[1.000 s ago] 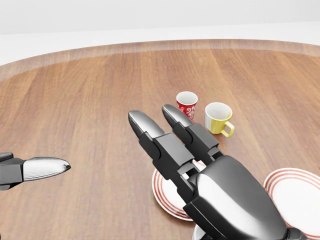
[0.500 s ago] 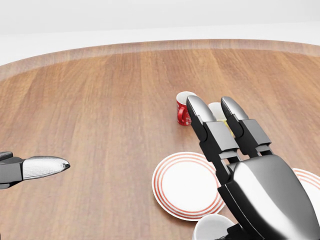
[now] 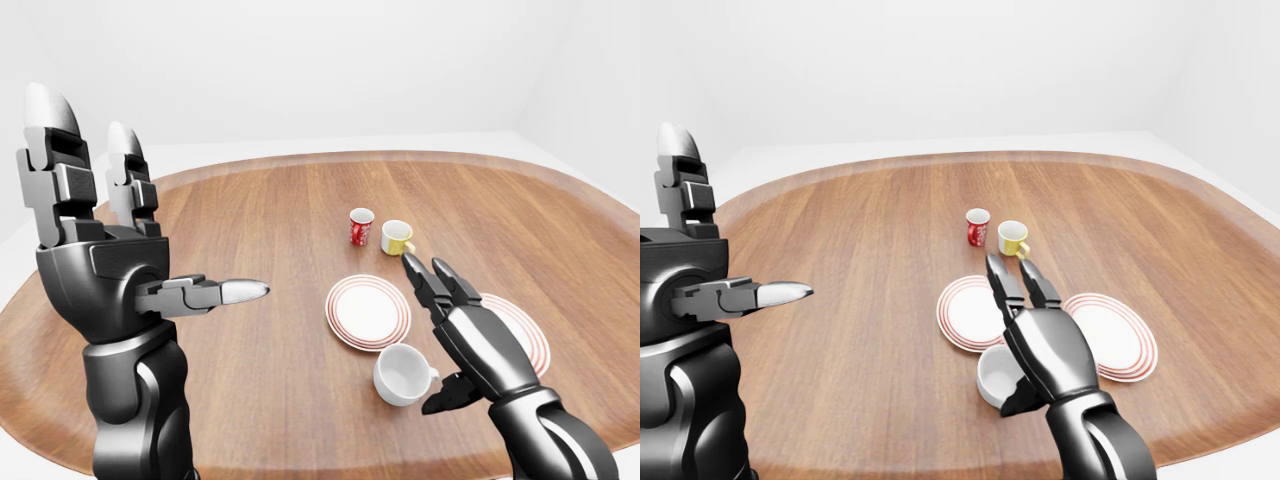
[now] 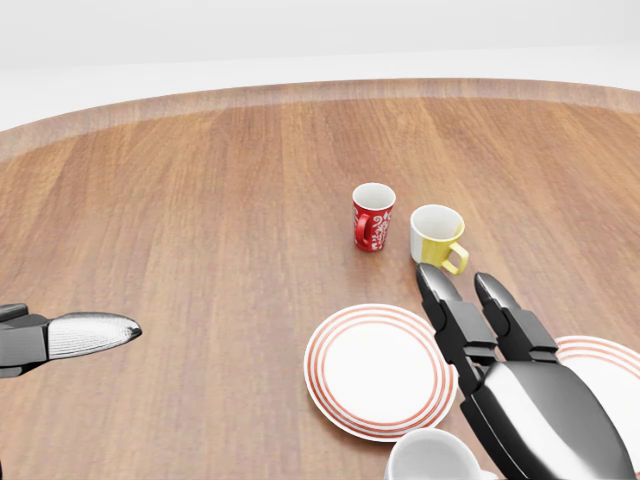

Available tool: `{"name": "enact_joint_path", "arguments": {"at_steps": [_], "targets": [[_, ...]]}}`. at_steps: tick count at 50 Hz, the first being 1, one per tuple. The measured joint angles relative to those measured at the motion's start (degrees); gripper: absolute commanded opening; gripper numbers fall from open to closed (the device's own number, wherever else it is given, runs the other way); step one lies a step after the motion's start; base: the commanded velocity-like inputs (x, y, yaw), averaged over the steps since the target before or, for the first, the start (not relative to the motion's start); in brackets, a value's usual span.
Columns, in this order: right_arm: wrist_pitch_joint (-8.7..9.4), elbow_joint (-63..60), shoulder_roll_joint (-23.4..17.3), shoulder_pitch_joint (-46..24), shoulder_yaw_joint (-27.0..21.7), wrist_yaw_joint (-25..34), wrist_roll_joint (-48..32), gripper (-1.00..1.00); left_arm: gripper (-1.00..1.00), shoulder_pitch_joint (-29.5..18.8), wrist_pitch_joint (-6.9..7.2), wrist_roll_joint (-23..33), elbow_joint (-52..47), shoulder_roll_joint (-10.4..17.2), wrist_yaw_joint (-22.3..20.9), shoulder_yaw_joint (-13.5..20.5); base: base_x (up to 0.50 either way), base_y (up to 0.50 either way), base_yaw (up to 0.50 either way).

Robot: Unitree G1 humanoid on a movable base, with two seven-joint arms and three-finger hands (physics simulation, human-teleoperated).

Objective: Put the white mug on the left plate.

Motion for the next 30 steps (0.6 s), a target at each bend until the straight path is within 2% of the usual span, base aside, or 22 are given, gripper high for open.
{"name": "enact_joint_path", "arguments": {"at_steps": [30], "targets": [[0.0,3.18,-0.09,4.23,1.13,0.0,-2.36,1.0,1.0,0.27,0.0,0.3,0.28,-0.14,-0.19,-0.13,0.0,0.0,0.0]]}}
